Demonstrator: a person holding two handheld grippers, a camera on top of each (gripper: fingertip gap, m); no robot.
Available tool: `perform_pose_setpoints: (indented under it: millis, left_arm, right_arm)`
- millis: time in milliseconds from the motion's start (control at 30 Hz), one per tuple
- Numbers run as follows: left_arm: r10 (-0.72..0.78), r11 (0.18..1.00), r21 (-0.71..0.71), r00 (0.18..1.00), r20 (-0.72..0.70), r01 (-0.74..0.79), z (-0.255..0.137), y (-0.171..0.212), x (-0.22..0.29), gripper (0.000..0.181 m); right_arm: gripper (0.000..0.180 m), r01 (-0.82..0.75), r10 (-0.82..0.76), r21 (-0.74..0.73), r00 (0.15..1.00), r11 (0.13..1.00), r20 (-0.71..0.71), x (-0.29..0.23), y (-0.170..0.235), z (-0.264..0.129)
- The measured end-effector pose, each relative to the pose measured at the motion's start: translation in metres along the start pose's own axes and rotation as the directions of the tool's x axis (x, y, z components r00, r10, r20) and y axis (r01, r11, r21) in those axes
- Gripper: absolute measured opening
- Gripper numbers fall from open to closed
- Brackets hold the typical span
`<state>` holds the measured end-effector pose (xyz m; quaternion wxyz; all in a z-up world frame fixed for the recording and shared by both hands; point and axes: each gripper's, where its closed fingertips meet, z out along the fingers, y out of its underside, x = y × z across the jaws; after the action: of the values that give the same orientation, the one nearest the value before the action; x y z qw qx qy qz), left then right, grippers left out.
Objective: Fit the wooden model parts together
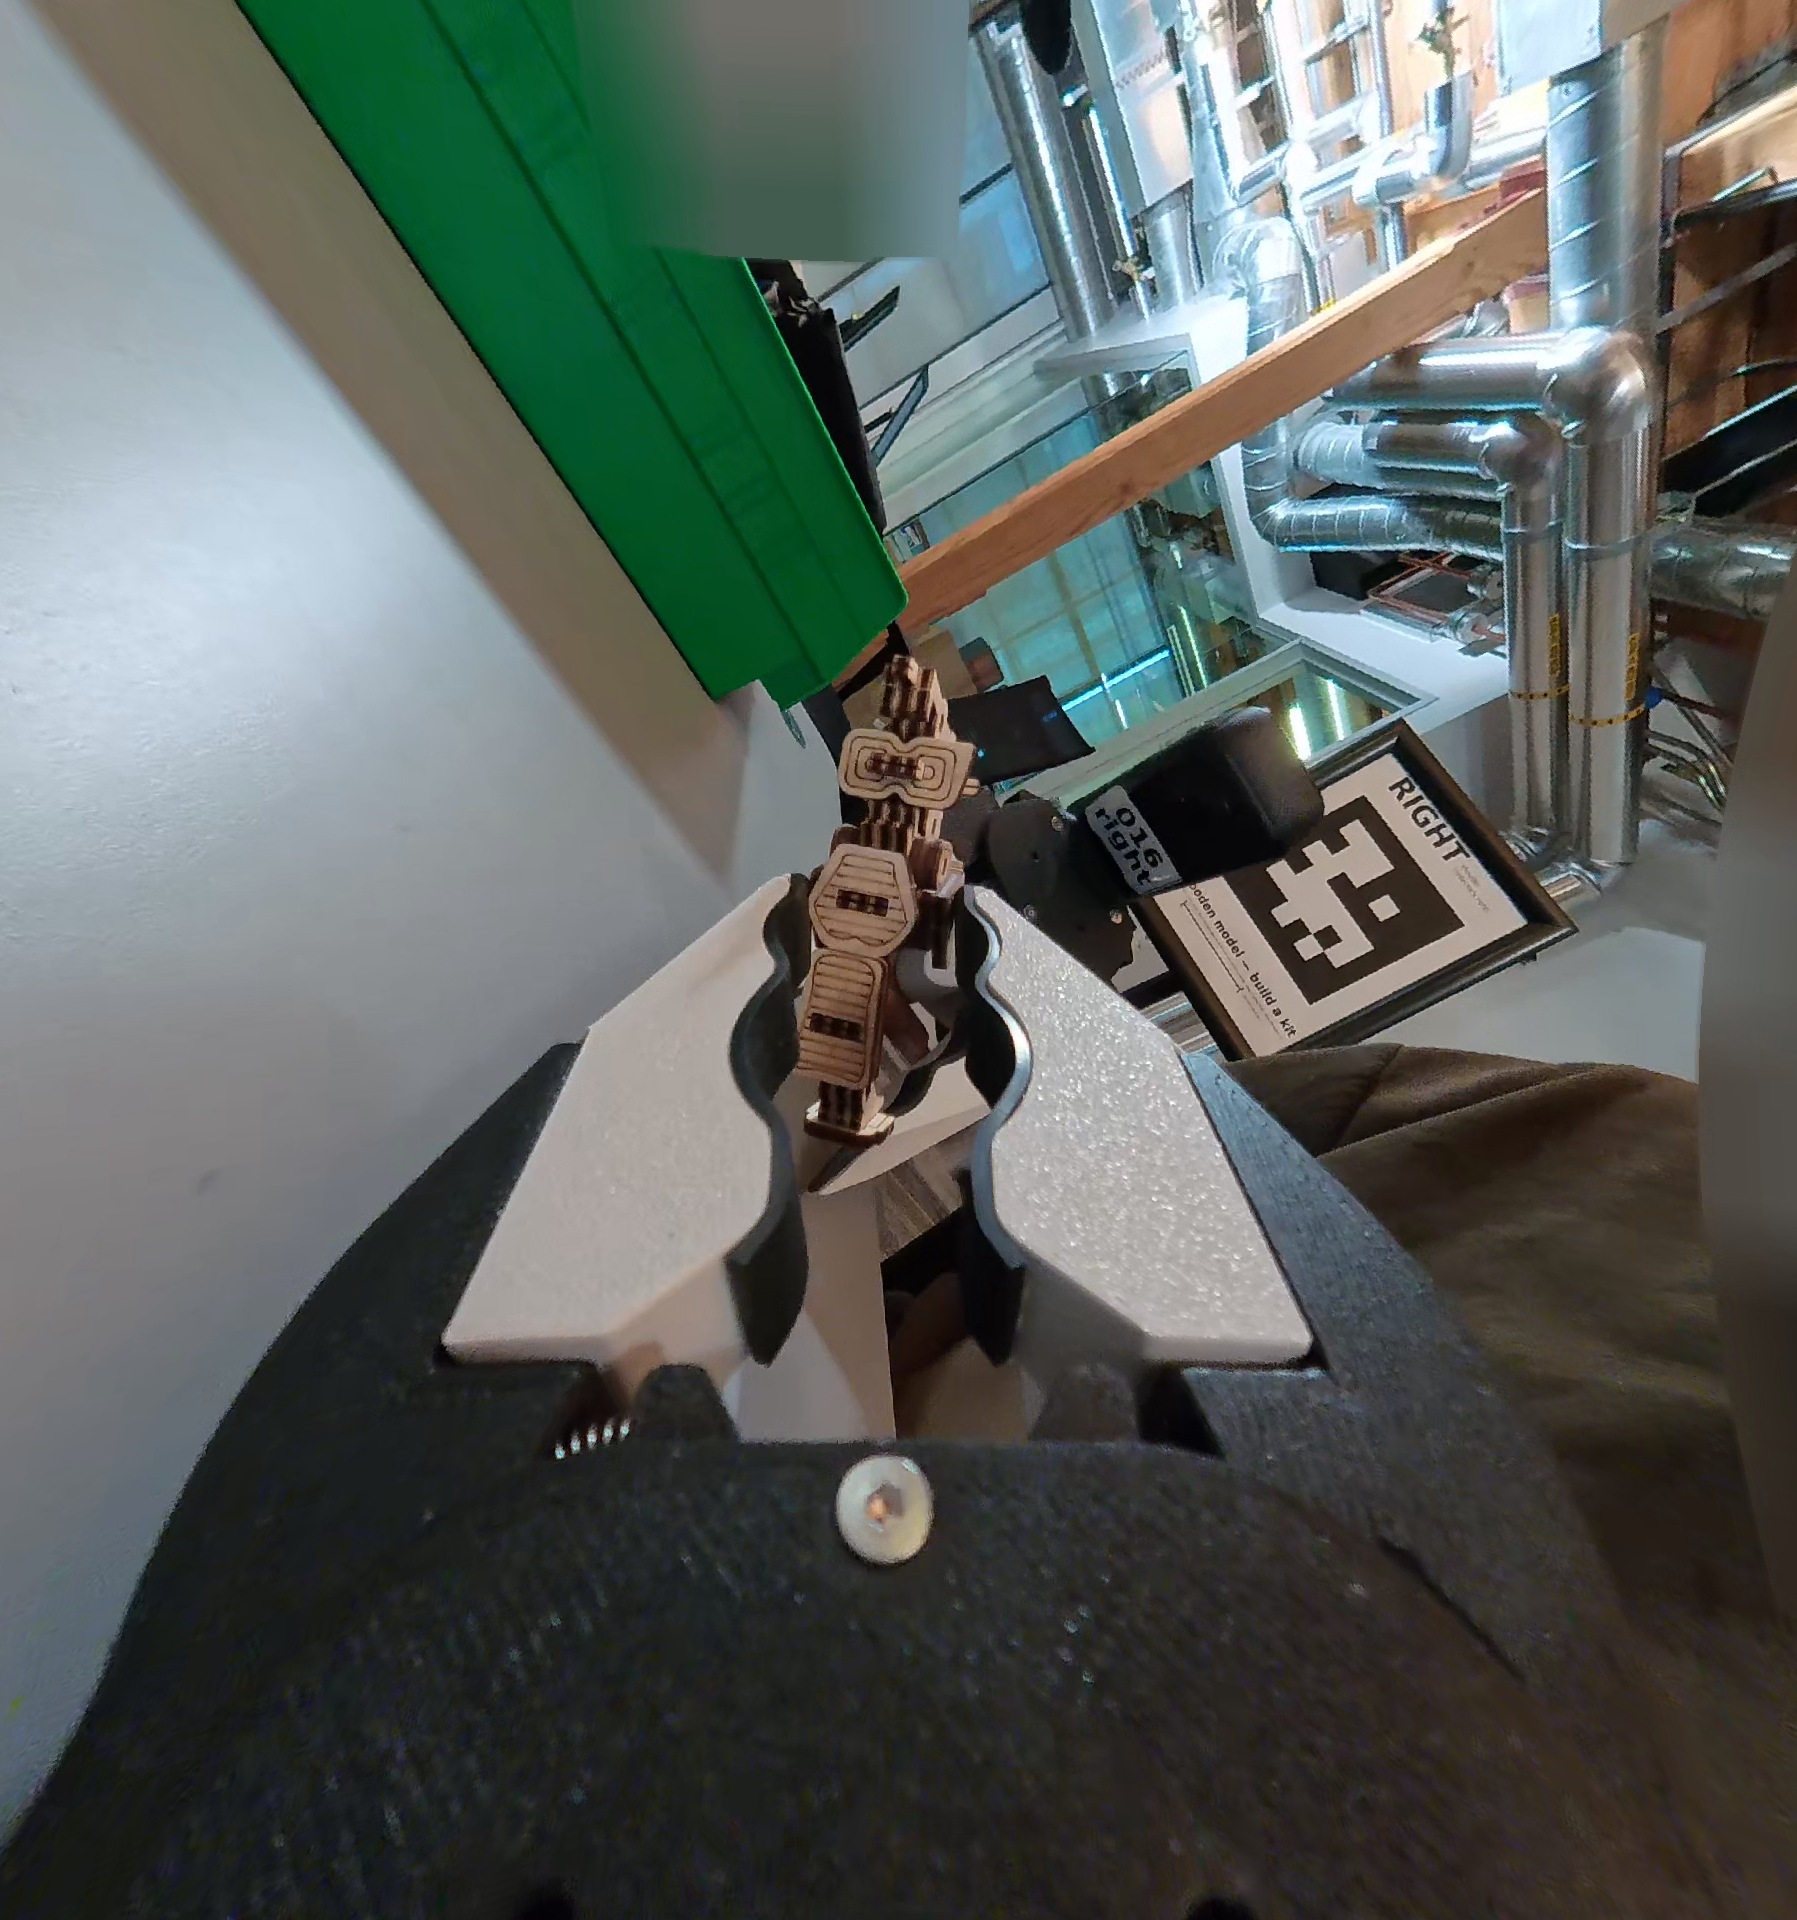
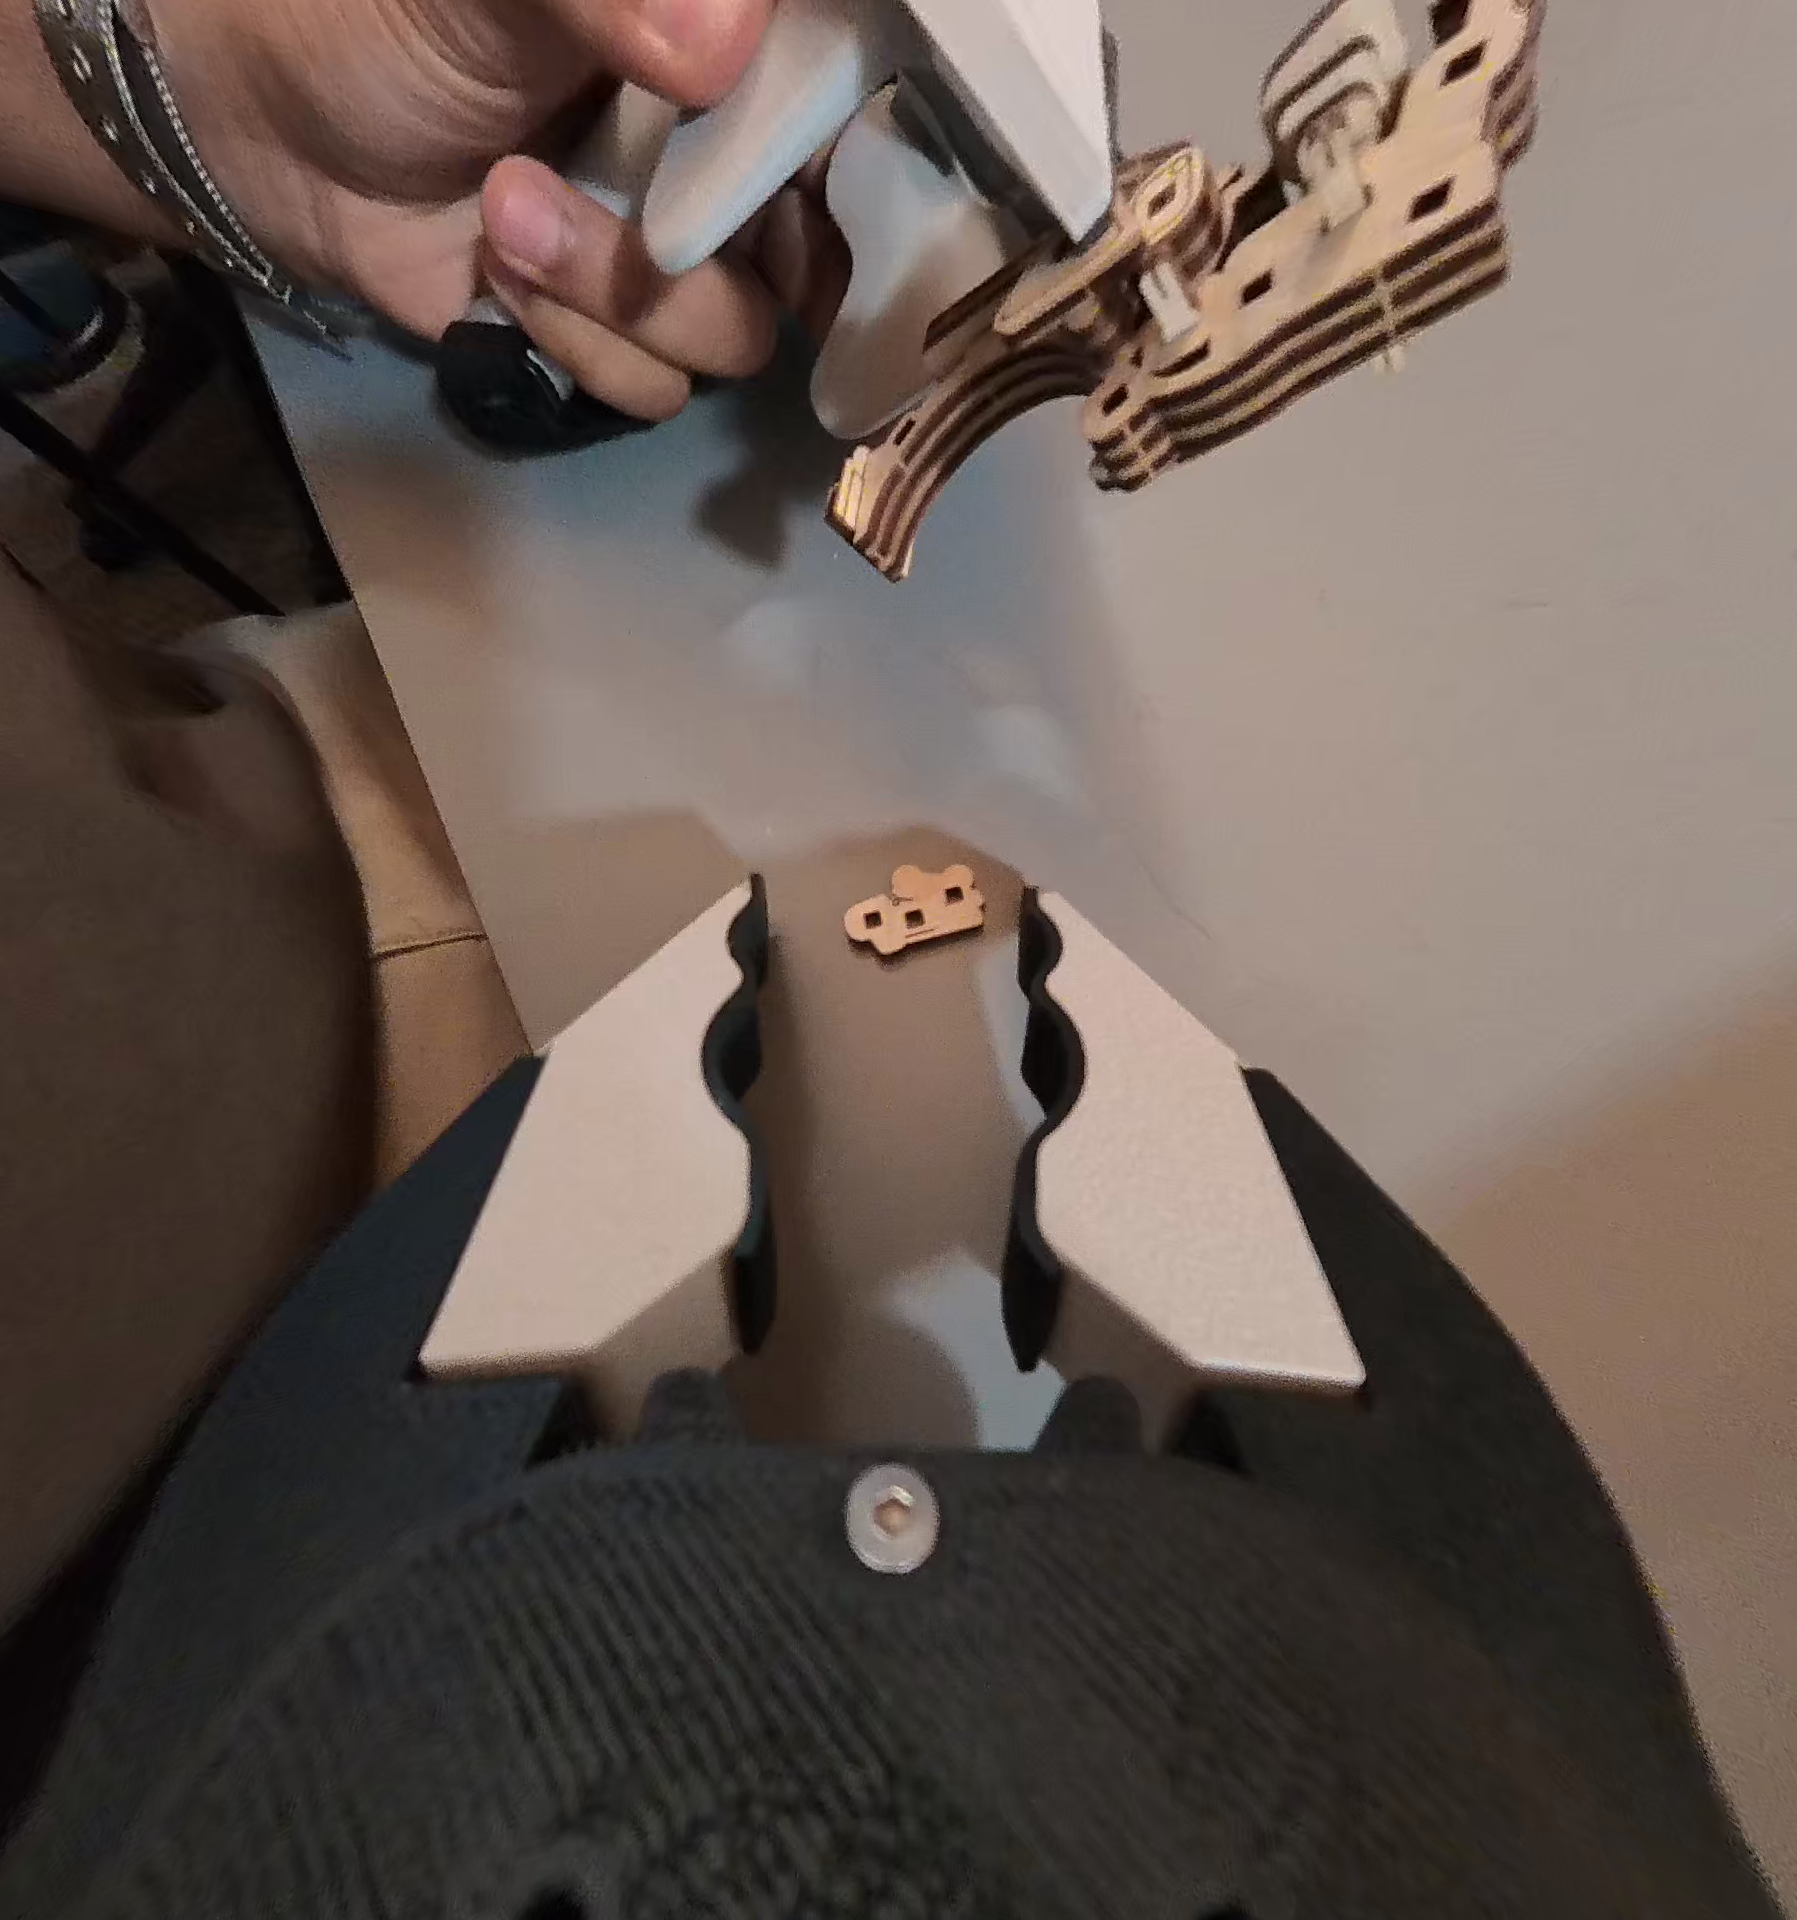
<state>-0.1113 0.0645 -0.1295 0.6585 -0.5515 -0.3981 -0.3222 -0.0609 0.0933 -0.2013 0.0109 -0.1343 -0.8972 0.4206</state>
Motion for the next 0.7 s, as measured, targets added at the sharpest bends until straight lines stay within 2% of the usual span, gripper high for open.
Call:
perform_pose_setpoints:
  millis: [33,133,433,500,600,700]
  left_arm:
    - [0.0,1.0,-0.001,1.0,-0.001,0.0,0.0,0.0,0.0,0.023]
    - [-0.003,1.0,-0.006,1.0,-0.003,0.003,0.0,0.001,0.0,0.023]
    - [0.006,1.0,-0.022,1.0,0.002,-0.006,0.002,0.004,0.0,0.023]
    - [0.008,1.0,-0.023,1.0,0.003,-0.008,0.002,0.004,0.0,0.023]
    - [0.001,1.0,-0.023,1.0,0.003,-0.001,0.002,0.004,0.0,0.023]
    - [-0.006,1.0,-0.021,1.0,0.0,0.006,0.001,0.003,0.0,0.023]
  right_arm:
    - [0.046,0.013,-0.013,-0.004,1.0,1.0,-0.008,0.001,0.001,0.0]
    - [0.026,0.054,-0.055,-0.014,0.998,0.998,-0.034,0.004,0.003,-0.001]
    - [0.026,0.072,-0.072,-0.016,0.997,0.997,-0.021,-0.002,0.004,-0.001]
    - [0.026,0.065,-0.065,-0.016,0.998,0.998,-0.012,-0.006,0.005,-0.002]
    - [0.044,0.044,-0.044,-0.007,0.999,0.999,0.003,-0.009,0.007,-0.005]
    - [0.046,0.066,-0.066,0.005,0.998,0.998,-0.004,-0.007,0.004,-0.005]
